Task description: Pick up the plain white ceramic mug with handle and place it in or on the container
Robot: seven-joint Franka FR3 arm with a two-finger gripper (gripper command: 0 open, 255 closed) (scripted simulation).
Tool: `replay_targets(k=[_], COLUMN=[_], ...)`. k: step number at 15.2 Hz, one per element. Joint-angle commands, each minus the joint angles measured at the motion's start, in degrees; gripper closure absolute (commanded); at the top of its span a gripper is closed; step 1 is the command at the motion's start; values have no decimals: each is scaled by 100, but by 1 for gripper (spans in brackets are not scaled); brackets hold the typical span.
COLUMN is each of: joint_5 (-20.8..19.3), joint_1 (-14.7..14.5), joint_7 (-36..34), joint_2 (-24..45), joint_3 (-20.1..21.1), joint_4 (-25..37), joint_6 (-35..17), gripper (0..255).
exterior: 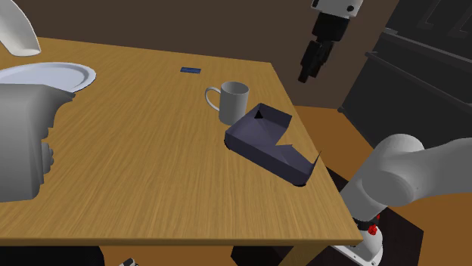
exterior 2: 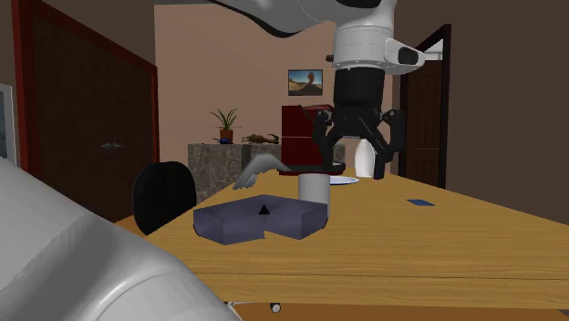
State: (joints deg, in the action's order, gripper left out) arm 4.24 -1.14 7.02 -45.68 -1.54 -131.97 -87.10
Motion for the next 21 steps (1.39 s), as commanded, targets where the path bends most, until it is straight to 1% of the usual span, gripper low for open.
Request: replay_targets(k=[1, 5, 9, 16, 21], joint_5=[0, 155, 212, 61, 87], joint_1=[0, -120, -204, -324, -340], joint_7=[0, -454, -915, -1730, -1709], joint_2=[0, 712, 1486, 2912, 2815], joint_3=[0, 470, 914, 1597, 1602], joint_4=[0, 509, 1129, 2420, 1940], joint_6=[0, -122, -185, -123, -507], gripper=[0, 0, 0, 0, 0])
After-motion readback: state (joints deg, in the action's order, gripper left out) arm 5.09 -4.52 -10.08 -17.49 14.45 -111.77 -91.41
